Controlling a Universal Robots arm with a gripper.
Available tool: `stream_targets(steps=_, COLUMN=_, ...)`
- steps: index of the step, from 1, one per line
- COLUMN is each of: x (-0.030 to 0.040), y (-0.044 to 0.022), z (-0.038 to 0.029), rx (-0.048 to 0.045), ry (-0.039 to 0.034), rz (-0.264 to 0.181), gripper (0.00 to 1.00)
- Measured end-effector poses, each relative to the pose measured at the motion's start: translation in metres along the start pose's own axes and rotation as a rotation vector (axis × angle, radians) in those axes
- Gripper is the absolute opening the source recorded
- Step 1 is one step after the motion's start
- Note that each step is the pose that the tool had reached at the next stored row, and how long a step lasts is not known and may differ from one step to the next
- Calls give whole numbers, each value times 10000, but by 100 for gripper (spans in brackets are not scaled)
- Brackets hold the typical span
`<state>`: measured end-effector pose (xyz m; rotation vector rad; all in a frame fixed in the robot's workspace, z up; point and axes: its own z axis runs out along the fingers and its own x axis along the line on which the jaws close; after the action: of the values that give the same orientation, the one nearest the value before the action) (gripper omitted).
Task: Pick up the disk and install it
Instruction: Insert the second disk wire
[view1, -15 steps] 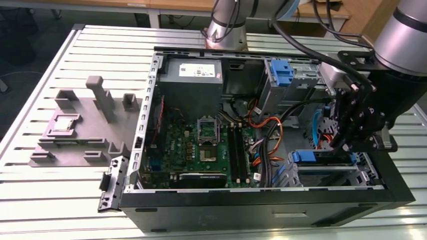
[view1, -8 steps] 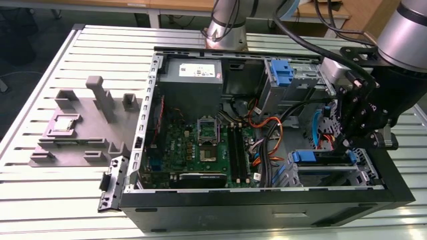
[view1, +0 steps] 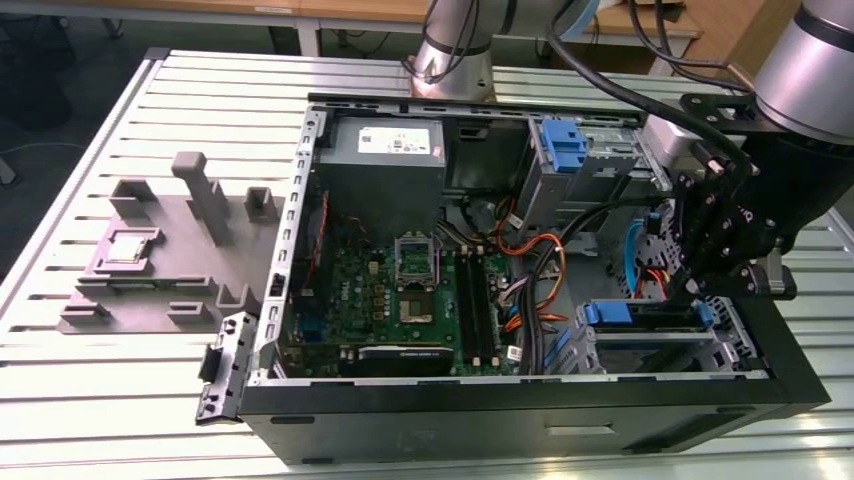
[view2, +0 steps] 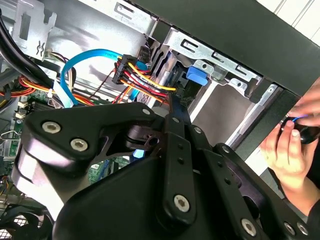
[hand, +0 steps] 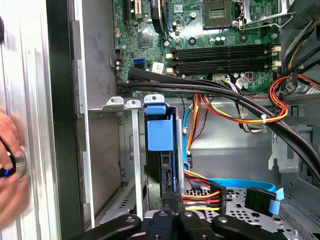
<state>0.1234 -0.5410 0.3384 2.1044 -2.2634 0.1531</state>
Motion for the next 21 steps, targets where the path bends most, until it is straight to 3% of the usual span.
stream_targets(steps=21, x=5, y=62, z=-2, rx=-1, ry=0, rz=0, gripper=10)
